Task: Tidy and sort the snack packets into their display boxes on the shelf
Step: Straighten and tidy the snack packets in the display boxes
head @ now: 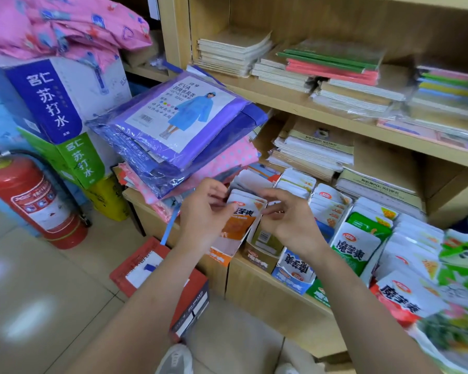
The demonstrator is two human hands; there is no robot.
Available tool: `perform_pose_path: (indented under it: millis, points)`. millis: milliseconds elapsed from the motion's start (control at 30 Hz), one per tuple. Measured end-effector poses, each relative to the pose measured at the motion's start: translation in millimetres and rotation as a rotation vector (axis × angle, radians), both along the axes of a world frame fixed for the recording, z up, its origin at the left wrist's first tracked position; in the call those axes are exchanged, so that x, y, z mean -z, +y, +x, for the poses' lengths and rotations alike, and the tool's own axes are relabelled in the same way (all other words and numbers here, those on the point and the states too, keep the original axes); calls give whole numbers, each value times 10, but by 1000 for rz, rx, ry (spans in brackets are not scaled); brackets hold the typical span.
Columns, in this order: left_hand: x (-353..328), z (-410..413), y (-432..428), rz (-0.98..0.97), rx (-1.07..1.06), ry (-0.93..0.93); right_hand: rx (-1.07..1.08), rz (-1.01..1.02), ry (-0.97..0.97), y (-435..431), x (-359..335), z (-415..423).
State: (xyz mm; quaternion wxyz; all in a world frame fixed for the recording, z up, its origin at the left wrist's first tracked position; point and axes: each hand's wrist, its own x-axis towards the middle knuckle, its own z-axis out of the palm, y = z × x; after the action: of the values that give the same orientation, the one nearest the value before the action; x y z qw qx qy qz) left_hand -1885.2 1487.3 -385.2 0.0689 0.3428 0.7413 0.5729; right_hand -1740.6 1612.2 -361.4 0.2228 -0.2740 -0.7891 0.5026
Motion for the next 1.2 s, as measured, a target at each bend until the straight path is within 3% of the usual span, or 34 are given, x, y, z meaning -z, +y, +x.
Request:
perform_pose_path:
  millis: [100,233,367,433,500,833,1000,1067,1200]
  points:
    - [-29,-61,-78,76,100,-88,36,212,-45,-41,26,-52]
    - [-27,-104,-234,31,82,-55,121,425,-30,-89,94,-192]
    - [-7,-103,-389,-282,91,-12,209,489,-14,-111,95,-300]
    - [23,-48,-427,-501,148,99,235,470,-18,-82,102,-342]
    - [71,11,-429,-591,182,226,264,458,-22,-49,83,-372]
    - [335,35,-327,-419,181,241,486,507,5,187,8,-594]
    - [331,-3,-333,-360,195,196,344,531,113,53,163,-532]
    - [309,13,-345,-344,188,194,282,634,110,4,228,-428]
    - [273,41,-355,-335,174,214,179,858,-130,7,228,-292]
